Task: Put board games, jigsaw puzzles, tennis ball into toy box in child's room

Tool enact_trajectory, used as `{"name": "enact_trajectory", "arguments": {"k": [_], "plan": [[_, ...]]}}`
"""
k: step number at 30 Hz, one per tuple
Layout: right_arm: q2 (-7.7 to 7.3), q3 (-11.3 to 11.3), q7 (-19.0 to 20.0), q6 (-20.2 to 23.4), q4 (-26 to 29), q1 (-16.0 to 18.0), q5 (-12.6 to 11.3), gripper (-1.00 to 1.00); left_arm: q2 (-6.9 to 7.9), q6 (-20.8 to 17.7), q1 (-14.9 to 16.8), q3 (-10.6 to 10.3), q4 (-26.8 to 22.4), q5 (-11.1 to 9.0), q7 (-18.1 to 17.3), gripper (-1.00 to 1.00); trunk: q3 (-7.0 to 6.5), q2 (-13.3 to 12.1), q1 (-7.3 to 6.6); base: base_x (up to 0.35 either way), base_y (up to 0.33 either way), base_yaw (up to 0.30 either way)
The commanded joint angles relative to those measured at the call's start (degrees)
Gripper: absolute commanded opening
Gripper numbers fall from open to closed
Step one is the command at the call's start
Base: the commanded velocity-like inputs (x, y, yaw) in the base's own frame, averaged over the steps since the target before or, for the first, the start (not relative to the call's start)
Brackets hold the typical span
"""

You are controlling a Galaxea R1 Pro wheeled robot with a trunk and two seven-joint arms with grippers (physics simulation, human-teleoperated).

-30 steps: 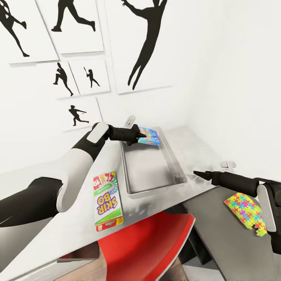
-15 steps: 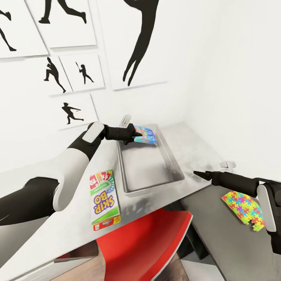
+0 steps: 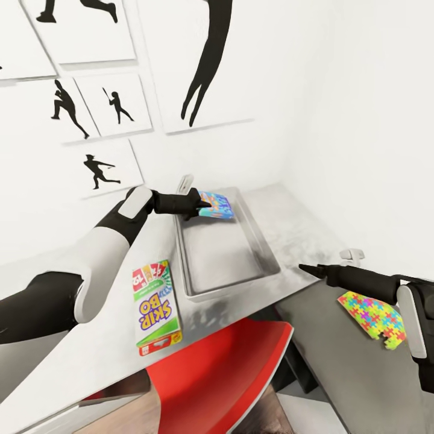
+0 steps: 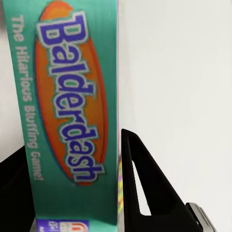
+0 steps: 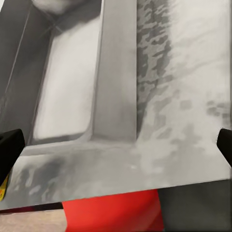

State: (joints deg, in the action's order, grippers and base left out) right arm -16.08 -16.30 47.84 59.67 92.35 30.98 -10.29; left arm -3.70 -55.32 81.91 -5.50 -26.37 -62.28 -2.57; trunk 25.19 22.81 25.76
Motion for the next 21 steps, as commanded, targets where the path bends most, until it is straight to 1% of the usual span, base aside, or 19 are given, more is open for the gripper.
{"name": "enact_trajectory", "arguments": {"k": [1,8,13,21], "plan": [[-0.01,0.0,0.1,0.3,0.0,0.1,-0.1,1.00,0.18,-0.1,0.1,-0.1,0.0,0.0,-0.3,-1.00,0.18,0.1,0.03,0.000,0.000,-0.074],[0.01,0.0,0.1,0.3,0.0,0.0,-0.1,1.00,0.92,-0.1,0.1,-0.1,0.0,0.1,-0.3,-1.00,0.82,0.1,0.03,0.000,0.000,-0.071],[0.45,0.0,0.1,0.3,0.0,-0.1,-0.1,1.00,1.59,-0.1,0.2,-0.2,0.0,0.1,-0.3,-1.00,1.07,0.1,0.03,0.000,0.000,-0.032],[0.32,-0.2,0.1,0.3,0.0,-0.2,0.0,1.00,1.84,-0.1,0.2,-0.2,0.0,0.1,-0.3,-1.00,1.17,0.1,0.03,0.000,0.000,-0.008]]}}
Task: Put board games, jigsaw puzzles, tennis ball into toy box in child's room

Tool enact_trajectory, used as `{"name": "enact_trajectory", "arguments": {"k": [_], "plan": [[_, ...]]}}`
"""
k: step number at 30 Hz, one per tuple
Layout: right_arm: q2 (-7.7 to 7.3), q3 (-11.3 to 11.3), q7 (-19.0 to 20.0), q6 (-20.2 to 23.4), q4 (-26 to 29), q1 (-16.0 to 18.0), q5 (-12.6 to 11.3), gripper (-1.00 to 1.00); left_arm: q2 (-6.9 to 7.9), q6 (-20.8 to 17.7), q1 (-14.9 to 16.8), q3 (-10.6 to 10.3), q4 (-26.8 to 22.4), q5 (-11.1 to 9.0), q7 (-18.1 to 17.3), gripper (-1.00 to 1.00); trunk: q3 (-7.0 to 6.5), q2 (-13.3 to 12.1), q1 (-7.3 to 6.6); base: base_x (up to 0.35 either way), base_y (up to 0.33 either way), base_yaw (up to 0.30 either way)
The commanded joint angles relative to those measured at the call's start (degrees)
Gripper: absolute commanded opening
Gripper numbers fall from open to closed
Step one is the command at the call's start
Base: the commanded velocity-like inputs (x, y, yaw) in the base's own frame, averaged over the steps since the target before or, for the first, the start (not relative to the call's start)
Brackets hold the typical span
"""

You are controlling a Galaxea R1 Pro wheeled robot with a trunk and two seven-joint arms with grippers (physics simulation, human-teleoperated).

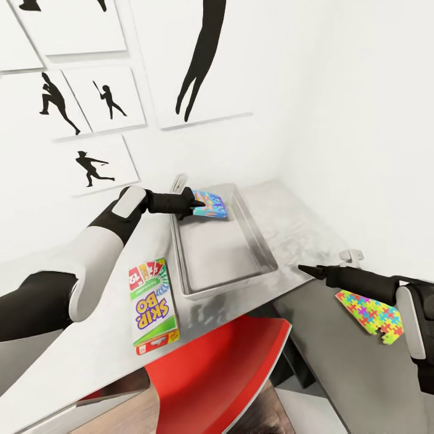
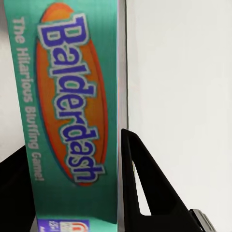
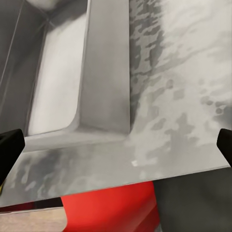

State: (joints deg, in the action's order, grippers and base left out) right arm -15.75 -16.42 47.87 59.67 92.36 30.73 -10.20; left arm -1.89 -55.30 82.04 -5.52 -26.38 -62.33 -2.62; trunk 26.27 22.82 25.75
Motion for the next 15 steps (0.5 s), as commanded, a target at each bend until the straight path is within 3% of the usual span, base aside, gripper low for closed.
{"name": "enact_trajectory", "arguments": {"k": [1,15], "plan": [[-0.06,-0.1,0.1,0.3,0.0,0.0,-0.1,1.00,0.03,-0.1,0.1,-0.1,0.0,0.1,-0.2,-1.00,0.09,0.1,0.03,0.000,0.000,-0.003],[0.00,0.0,0.1,0.3,0.0,0.1,-0.1,1.00,0.14,-0.5,0.8,-0.2,0.0,0.1,-0.1,-1.00,0.87,0.1,0.03,0.000,0.000,-0.001]]}}
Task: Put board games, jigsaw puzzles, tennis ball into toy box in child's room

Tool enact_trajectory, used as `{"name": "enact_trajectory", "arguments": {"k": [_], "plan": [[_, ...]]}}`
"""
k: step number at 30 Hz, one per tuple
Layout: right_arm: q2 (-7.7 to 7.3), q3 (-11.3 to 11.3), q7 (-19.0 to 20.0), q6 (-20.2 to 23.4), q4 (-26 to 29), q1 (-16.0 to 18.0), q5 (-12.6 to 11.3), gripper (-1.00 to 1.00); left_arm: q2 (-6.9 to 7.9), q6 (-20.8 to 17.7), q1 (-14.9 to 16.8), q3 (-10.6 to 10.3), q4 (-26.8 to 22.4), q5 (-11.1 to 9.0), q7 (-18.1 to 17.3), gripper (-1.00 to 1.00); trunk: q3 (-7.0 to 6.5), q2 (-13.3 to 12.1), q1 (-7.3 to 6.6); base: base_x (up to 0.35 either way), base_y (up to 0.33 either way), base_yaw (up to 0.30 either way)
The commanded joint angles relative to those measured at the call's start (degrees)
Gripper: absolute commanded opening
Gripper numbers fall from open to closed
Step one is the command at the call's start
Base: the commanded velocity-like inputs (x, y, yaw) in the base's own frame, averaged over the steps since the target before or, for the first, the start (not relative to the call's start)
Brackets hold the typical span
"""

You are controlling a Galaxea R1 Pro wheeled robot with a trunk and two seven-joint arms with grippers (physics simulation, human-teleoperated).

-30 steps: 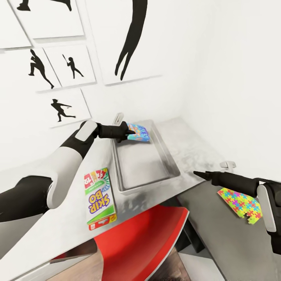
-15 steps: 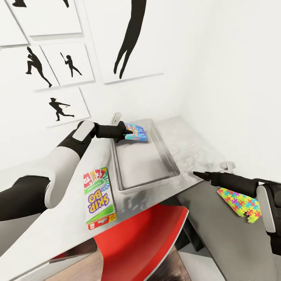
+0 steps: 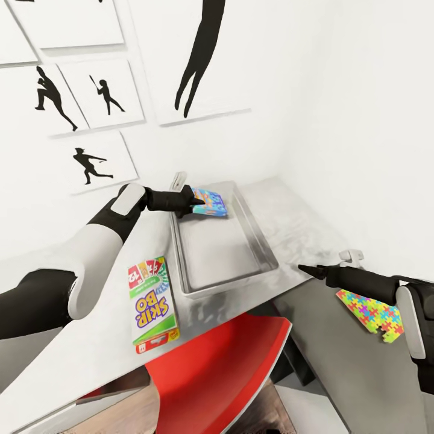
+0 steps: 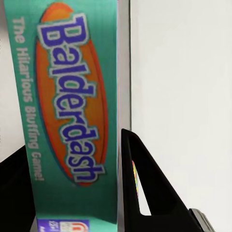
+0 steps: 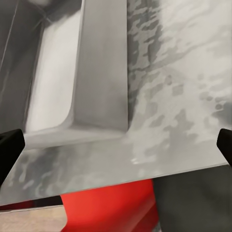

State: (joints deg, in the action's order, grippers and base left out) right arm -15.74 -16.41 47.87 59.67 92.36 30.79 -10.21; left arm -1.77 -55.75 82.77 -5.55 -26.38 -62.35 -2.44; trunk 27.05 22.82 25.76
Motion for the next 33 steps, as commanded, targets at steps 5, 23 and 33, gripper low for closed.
{"name": "enact_trajectory", "arguments": {"k": [5,23,33], "plan": [[-0.05,0.0,0.1,0.3,0.0,0.1,-0.1,1.00,-0.01,-0.1,0.1,-0.2,0.0,0.0,-0.4,-1.00,0.53,0.1,0.03,0.000,0.000,0.000],[-0.03,0.0,0.1,0.3,0.0,0.6,-0.3,1.00,-0.09,-0.1,0.1,-0.2,0.0,-0.1,-0.5,-1.00,2.20,0.1,0.03,0.000,0.000,0.000],[-0.15,0.0,0.1,0.3,0.0,0.9,-0.3,1.00,-0.16,-0.1,0.1,-0.2,0.0,-0.1,-0.5,-1.00,3.13,0.1,0.03,0.000,0.000,0.000]]}}
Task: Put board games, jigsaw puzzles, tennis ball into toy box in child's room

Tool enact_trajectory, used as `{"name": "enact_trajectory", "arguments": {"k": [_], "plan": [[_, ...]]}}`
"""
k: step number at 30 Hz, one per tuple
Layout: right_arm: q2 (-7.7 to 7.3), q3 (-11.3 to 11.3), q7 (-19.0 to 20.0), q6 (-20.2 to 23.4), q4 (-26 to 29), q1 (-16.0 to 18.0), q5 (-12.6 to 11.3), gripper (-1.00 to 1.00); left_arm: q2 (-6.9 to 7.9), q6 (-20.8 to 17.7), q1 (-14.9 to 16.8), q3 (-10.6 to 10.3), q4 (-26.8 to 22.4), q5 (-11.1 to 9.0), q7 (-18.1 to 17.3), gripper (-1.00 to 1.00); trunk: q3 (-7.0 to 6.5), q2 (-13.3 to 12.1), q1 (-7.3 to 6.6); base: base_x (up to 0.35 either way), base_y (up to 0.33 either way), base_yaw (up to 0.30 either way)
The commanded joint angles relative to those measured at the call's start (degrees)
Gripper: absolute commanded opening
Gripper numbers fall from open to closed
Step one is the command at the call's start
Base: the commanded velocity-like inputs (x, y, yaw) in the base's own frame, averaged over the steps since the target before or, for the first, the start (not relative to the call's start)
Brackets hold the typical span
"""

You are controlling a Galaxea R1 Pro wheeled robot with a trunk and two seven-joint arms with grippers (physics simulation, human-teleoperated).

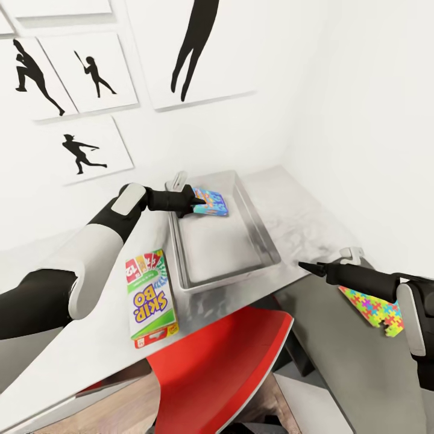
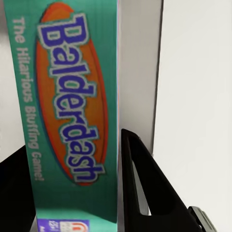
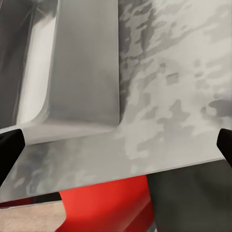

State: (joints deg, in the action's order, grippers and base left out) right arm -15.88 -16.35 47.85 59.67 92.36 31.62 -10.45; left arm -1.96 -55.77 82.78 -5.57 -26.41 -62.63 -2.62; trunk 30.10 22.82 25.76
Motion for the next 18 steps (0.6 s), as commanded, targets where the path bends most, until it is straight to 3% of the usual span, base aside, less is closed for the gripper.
{"name": "enact_trajectory", "arguments": {"k": [1,18], "plan": [[-0.01,0.0,0.1,0.3,0.0,0.0,-0.1,1.00,0.02,-0.1,0.0,-0.1,0.0,0.1,-0.3,-1.00,0.18,0.1,0.03,0.000,0.000,0.000],[-0.27,-0.1,0.2,0.3,0.0,0.0,-0.5,1.00,-0.59,-0.3,2.9,0.1,-0.7,0.0,-0.7,-1.00,1.77,0.1,0.03,0.000,0.000,0.000]]}}
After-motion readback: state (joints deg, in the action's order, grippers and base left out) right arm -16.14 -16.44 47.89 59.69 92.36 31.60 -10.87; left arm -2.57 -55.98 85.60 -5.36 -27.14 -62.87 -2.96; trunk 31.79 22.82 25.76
